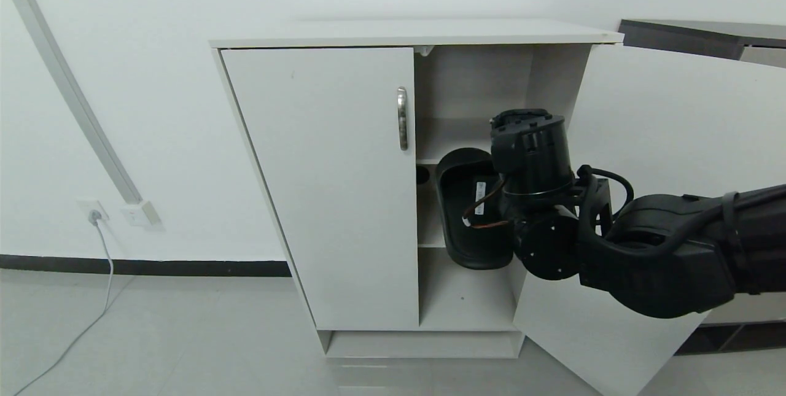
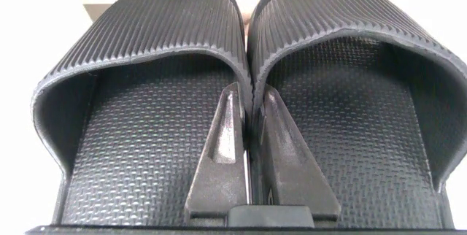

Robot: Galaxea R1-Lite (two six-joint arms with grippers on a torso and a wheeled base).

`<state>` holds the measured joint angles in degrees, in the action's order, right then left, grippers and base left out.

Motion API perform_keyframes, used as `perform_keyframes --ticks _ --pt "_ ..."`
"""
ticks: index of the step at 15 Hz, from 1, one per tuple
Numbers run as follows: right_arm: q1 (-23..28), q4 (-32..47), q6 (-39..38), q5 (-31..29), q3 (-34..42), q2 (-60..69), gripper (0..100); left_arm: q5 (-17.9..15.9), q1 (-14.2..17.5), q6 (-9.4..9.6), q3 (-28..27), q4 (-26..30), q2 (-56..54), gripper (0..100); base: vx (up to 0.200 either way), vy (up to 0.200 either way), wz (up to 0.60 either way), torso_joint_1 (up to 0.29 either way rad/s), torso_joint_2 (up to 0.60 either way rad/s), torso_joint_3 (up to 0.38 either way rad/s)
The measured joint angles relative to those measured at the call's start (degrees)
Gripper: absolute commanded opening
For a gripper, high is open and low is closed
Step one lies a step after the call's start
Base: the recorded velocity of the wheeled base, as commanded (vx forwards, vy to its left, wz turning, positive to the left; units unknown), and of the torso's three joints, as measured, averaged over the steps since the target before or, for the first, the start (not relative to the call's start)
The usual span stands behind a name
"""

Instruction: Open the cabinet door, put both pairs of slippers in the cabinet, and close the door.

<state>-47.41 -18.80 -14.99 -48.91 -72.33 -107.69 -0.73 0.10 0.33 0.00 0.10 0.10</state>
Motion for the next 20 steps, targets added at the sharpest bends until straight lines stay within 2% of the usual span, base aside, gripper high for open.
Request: perform_keyframes --ticks 3,15,20 --pt "0.30 0.02 0.09 0.38 -0.72 -0.20 0 -0.02 0.00 0.02 0.00 0.00 0.00 0 0.000 0.000 0.00 0.000 0.00 0.000" --pt "0.91 0.06 0.49 0.60 -0.85 -0.79 0 -0.05 0.00 0.07 0.00 0.00 0.00 0 0.200 0.000 0.00 0.004 0.00 0.002" --pt "3.34 0.13 1.29 4.51 -3.28 -2.36 0 -0.05 0.00 0.02 0.00 -0.02 0.01 0 0.000 0.000 0.00 0.000 0.00 0.000"
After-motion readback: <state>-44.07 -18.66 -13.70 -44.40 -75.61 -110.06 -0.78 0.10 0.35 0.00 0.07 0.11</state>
